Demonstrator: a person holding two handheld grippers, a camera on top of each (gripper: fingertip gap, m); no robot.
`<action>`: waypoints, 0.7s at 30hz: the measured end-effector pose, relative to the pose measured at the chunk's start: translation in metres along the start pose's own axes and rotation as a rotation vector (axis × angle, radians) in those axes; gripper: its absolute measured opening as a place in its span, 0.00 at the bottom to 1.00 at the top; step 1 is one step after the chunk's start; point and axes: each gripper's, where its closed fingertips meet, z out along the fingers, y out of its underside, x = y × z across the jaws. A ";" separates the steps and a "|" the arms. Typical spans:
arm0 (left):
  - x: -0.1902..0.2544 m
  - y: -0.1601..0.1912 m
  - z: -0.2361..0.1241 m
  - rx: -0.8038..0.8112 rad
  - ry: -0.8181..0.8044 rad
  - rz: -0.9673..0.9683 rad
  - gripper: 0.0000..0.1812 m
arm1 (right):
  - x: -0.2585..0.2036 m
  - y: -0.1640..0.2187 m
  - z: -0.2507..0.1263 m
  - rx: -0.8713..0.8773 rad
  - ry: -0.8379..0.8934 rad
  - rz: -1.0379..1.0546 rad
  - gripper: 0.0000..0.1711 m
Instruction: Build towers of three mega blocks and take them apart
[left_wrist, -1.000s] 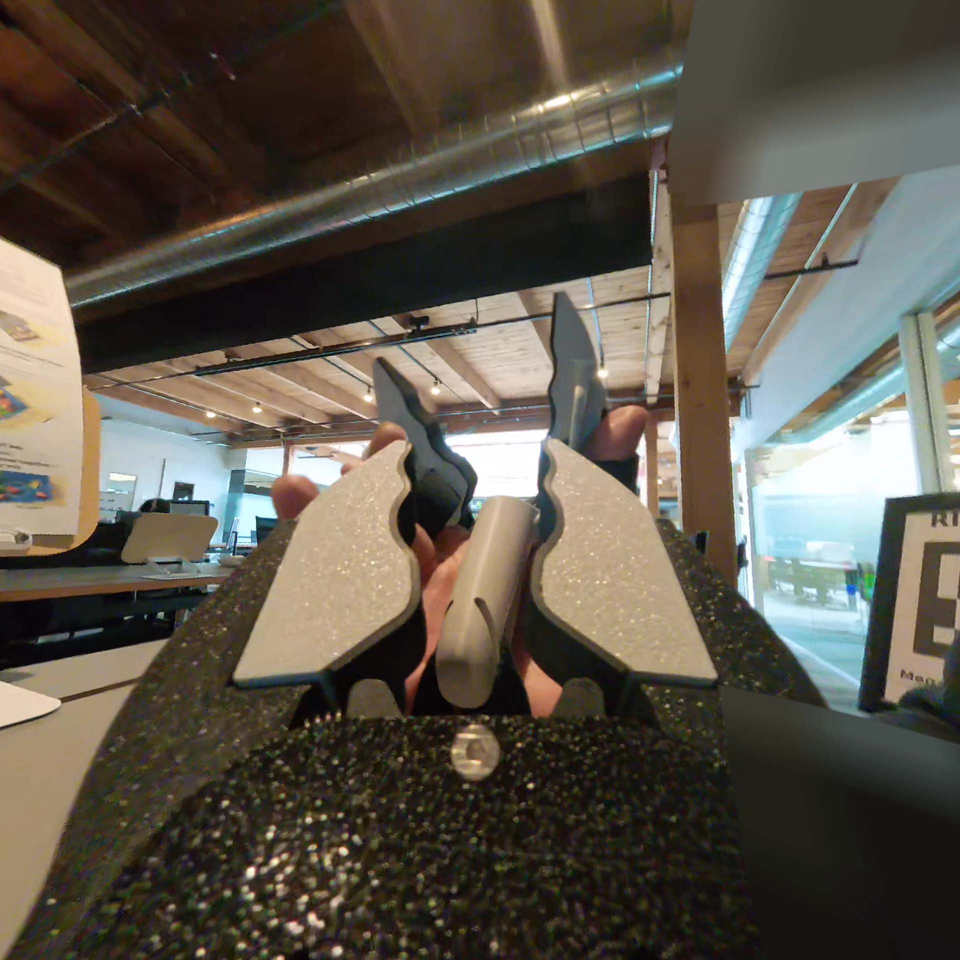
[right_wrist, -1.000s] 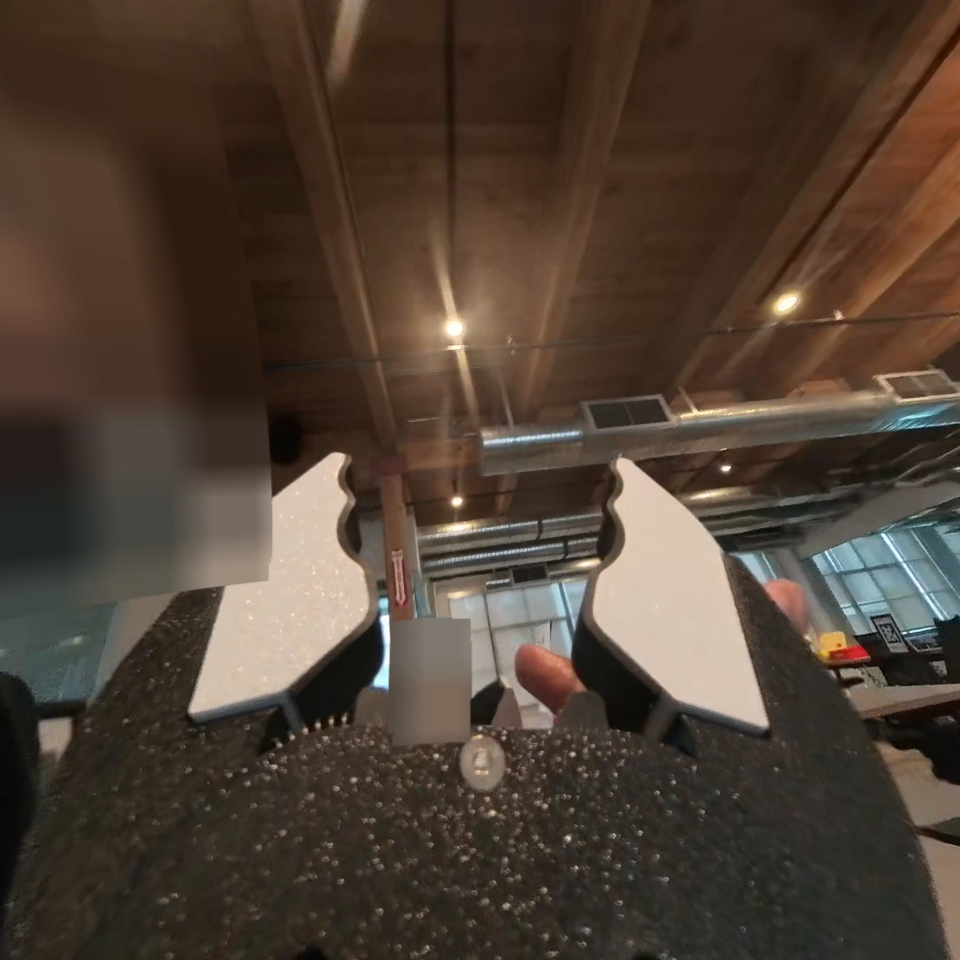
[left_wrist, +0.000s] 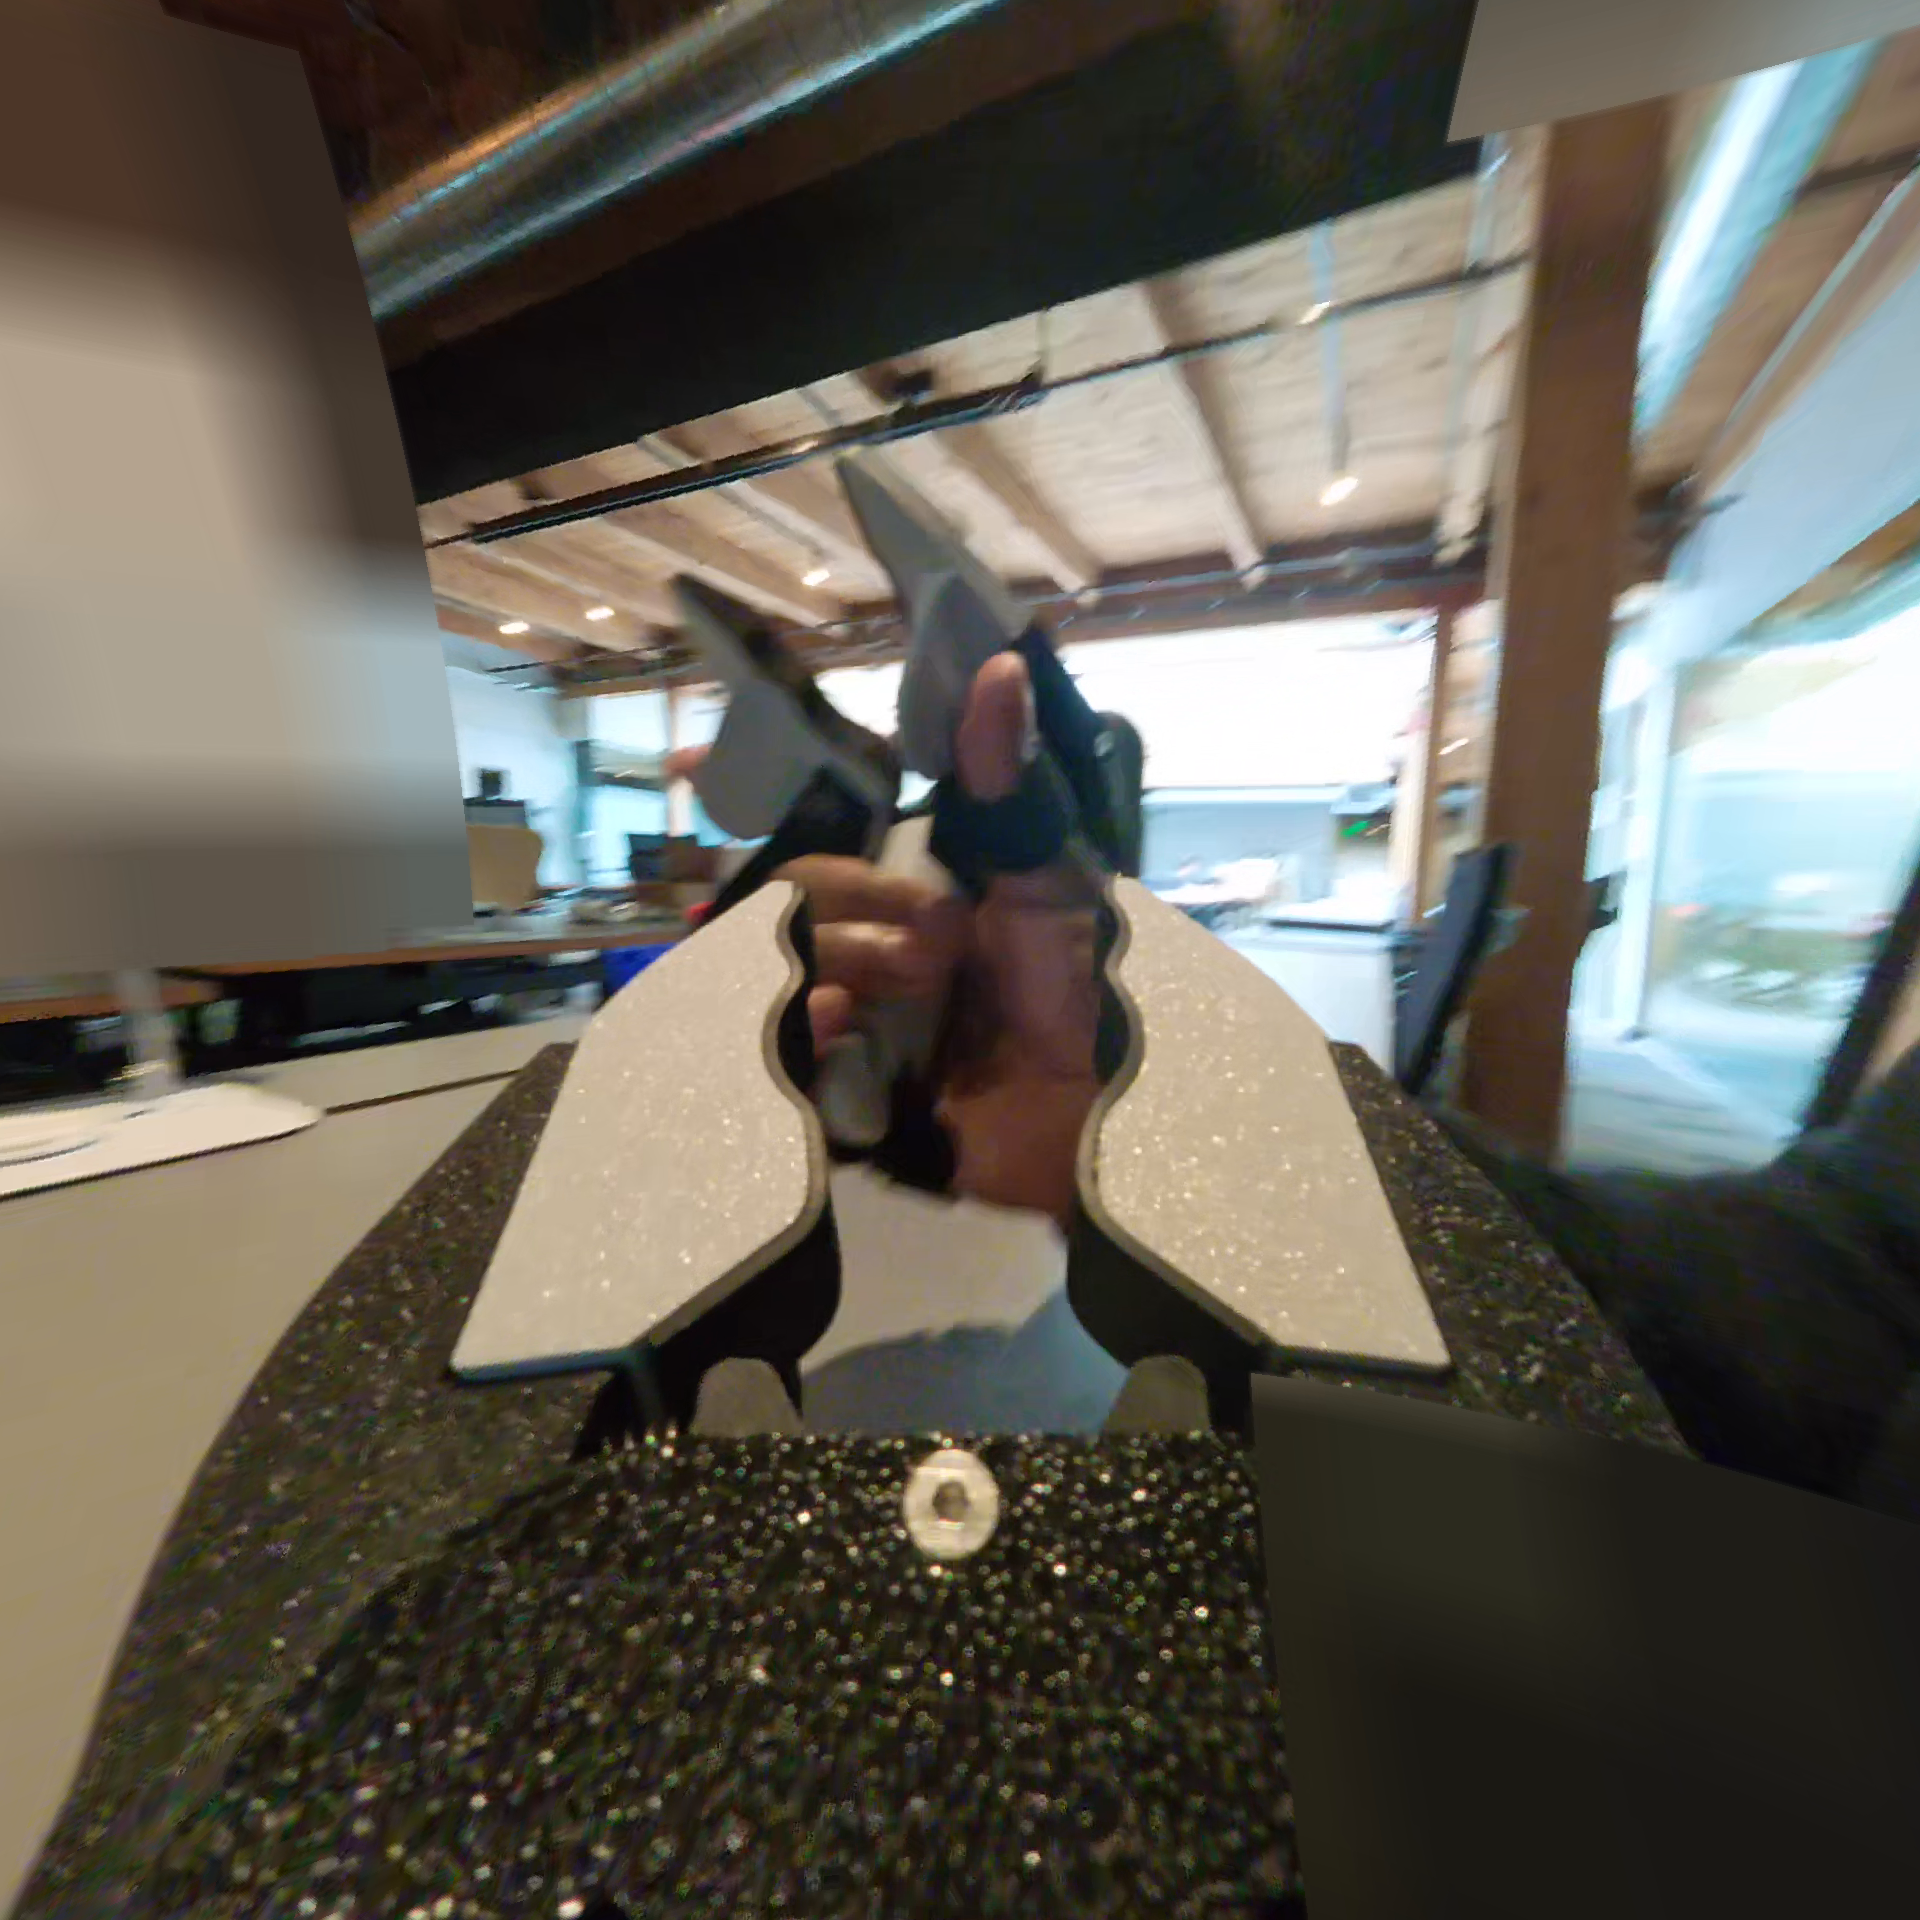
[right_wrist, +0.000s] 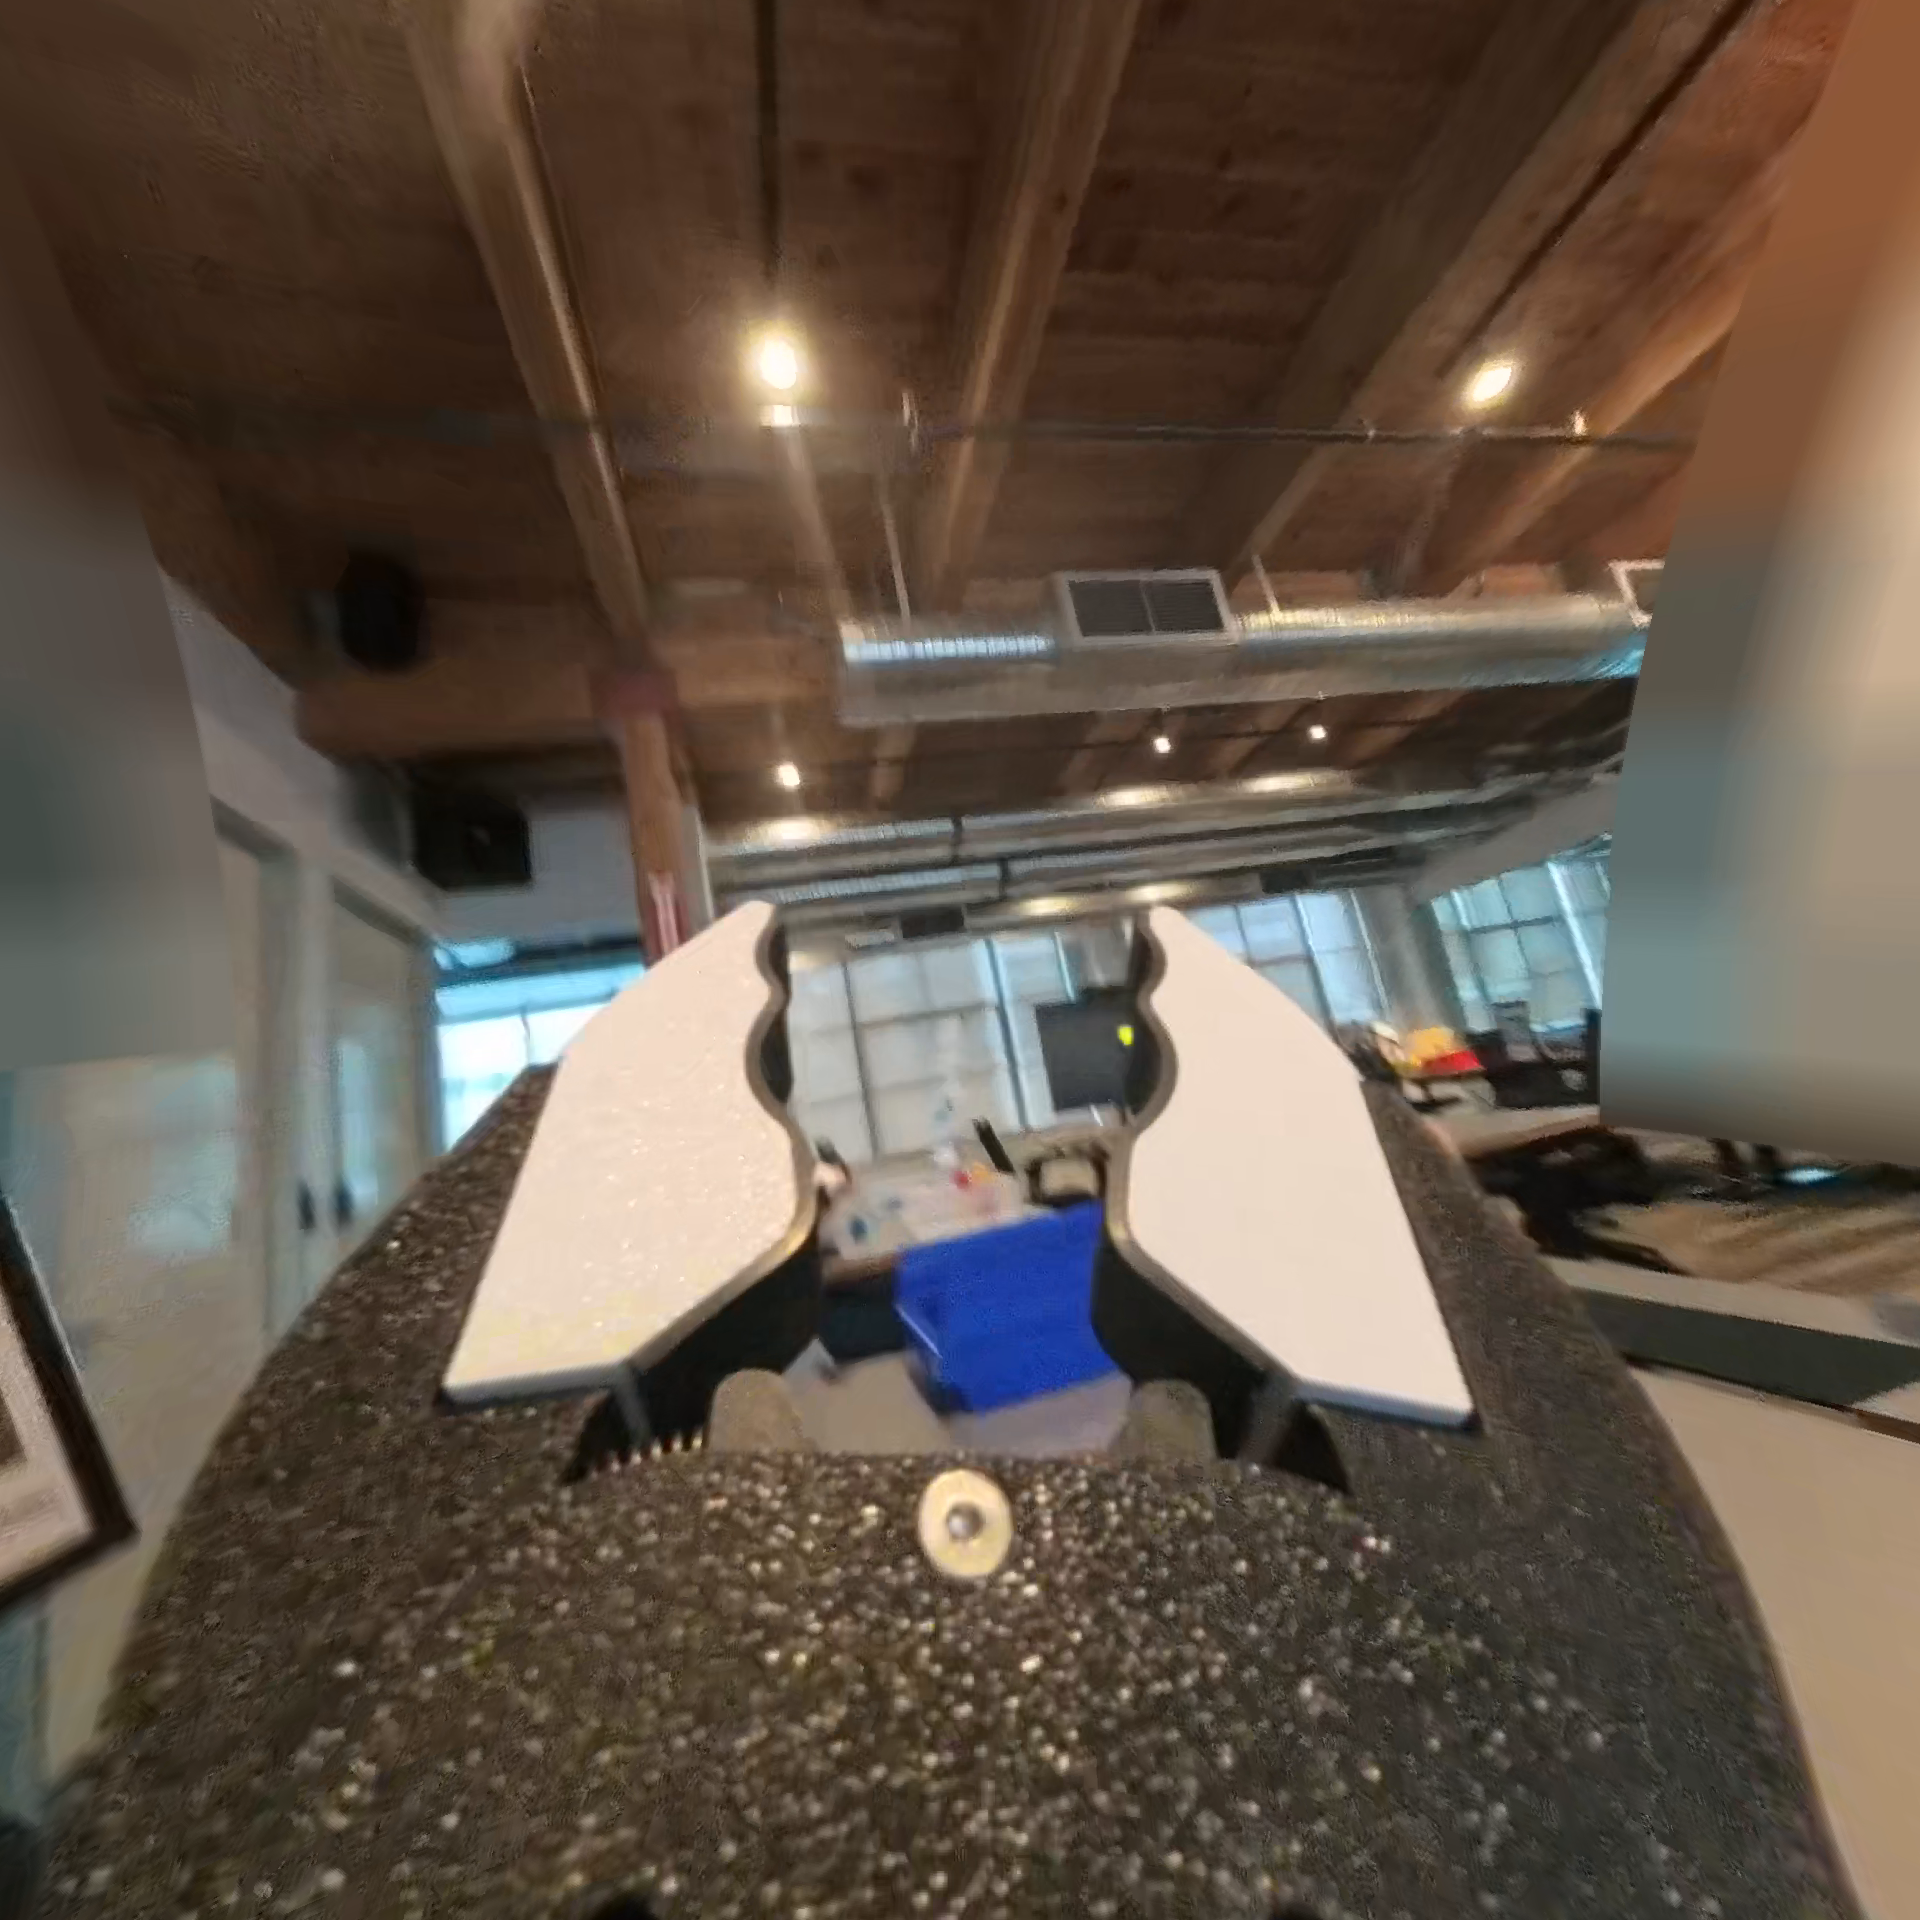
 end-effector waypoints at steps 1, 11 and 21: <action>-0.013 0.004 -0.007 -0.040 -0.053 0.052 0.27 | 0.006 0.005 0.000 -0.072 0.006 -0.037 0.33; -0.147 0.008 -0.070 -0.416 -0.410 0.392 0.23 | 0.073 0.079 -0.024 -0.598 0.118 -0.285 0.09; -0.197 0.014 -0.071 -0.417 -0.365 -0.045 0.00 | 0.097 0.090 -0.049 -0.663 0.249 -0.287 0.00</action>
